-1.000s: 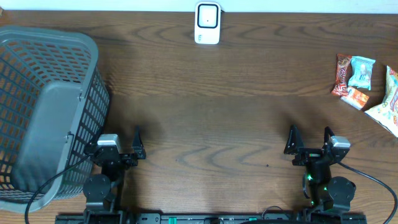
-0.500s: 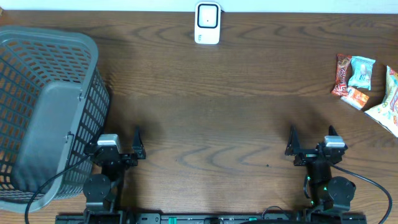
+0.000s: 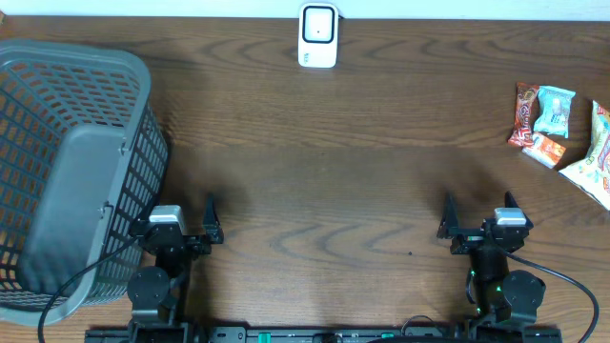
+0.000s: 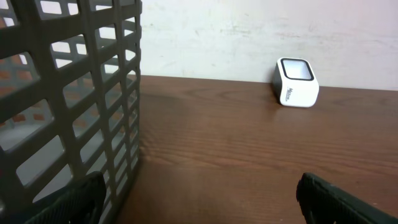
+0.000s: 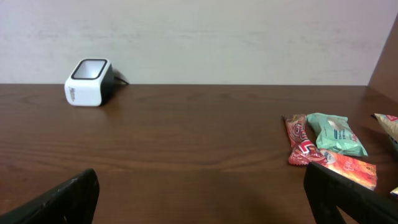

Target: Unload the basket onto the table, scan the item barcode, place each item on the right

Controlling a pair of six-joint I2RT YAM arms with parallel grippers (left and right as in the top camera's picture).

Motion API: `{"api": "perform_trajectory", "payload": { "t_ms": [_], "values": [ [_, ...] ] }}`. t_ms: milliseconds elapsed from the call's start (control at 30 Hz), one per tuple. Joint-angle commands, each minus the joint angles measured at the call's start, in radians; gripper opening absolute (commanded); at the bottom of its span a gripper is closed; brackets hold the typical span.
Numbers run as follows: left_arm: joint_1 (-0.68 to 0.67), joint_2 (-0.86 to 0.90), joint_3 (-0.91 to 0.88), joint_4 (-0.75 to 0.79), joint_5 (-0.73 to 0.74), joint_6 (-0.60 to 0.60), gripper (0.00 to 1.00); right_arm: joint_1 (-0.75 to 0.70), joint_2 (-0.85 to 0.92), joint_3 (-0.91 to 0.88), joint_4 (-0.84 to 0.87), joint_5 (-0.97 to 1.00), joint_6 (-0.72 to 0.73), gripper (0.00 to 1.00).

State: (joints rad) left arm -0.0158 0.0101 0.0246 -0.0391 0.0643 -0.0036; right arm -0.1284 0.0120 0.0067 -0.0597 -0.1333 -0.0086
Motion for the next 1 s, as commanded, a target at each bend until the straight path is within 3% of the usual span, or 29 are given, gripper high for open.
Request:
{"api": "perform_trajectory", "payload": {
  "t_ms": [0, 500, 967],
  "values": [
    [0.005, -0.008, -0.021, -0.027, 0.002, -0.016, 0.98, 0.024, -0.005, -0.001, -0.005, 0.021, -0.012, 0.99],
    [0.005, -0.008, -0.021, -0.027, 0.002, -0.016, 0.98, 0.147, -0.005, -0.001, -0.005, 0.02, -0.012, 0.99],
    [0.005, -0.008, -0.021, -0.027, 0.002, -0.016, 0.98, 0.15, -0.005, -0.001, -0.005, 0.02, -0.012, 0.99]
  ]
}}
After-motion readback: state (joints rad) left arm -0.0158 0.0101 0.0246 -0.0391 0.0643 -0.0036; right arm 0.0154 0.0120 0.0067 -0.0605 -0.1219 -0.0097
